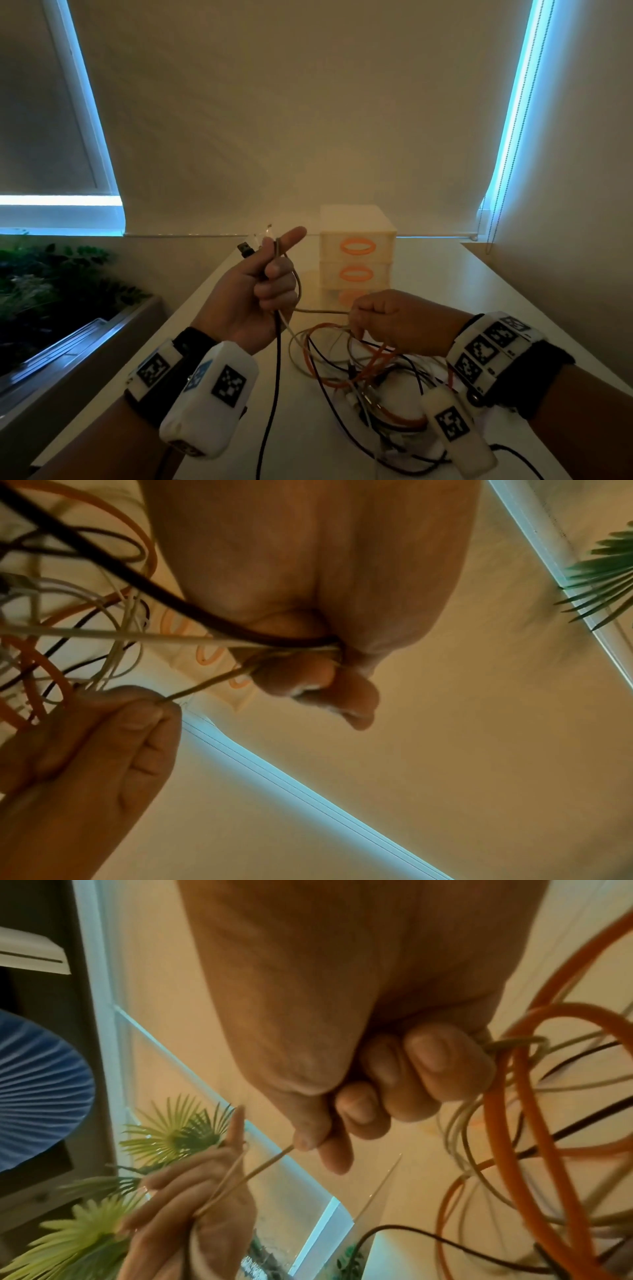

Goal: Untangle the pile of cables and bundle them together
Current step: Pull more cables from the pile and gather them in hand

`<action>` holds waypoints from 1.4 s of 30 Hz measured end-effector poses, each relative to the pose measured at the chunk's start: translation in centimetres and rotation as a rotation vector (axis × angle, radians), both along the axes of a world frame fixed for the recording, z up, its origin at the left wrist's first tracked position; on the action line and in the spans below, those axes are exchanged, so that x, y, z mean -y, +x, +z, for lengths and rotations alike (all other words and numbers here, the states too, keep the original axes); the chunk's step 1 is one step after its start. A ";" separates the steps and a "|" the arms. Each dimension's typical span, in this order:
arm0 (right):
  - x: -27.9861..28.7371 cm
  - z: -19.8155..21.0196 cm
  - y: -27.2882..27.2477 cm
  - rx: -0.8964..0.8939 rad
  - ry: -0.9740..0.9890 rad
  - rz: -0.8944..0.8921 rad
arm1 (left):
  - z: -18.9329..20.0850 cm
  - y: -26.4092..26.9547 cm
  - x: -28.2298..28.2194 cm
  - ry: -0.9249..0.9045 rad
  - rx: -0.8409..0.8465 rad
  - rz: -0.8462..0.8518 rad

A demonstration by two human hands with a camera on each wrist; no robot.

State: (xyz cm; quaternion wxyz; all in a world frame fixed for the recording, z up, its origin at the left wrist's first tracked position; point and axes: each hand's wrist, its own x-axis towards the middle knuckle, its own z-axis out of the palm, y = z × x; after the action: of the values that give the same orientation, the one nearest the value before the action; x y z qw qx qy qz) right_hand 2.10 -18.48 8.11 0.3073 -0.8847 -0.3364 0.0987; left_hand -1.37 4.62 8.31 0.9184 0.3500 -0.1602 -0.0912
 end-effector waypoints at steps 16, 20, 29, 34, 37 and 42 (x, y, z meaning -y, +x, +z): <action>-2.8 2.4 0.2 -0.352 0.520 -0.259 | -1.4 -1.8 1.3 0.619 0.000 -0.195; -3.9 3.6 -1.3 -0.050 0.353 -0.213 | -1.3 -1.4 1.9 0.548 -0.108 -0.058; -3.6 1.2 -0.9 0.089 0.195 -0.059 | -1.0 0.8 2.6 0.174 -0.204 0.302; -1.9 -4.0 0.2 0.097 -0.088 0.011 | 0.0 2.2 1.8 -0.030 -0.257 0.391; -0.1 -6.5 3.3 0.008 0.063 -0.124 | -0.3 2.2 1.6 0.001 -0.240 0.340; 3.3 -8.5 7.8 -0.084 0.099 -0.348 | 0.5 1.5 0.3 -0.013 -0.155 0.333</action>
State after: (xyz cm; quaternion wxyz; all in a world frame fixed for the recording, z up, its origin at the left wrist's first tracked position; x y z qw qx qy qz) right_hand 9.90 -21.81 -0.40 0.3766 -0.9085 -0.1695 0.0640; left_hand 0.18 4.27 8.77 0.9326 0.3578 -0.0291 0.0365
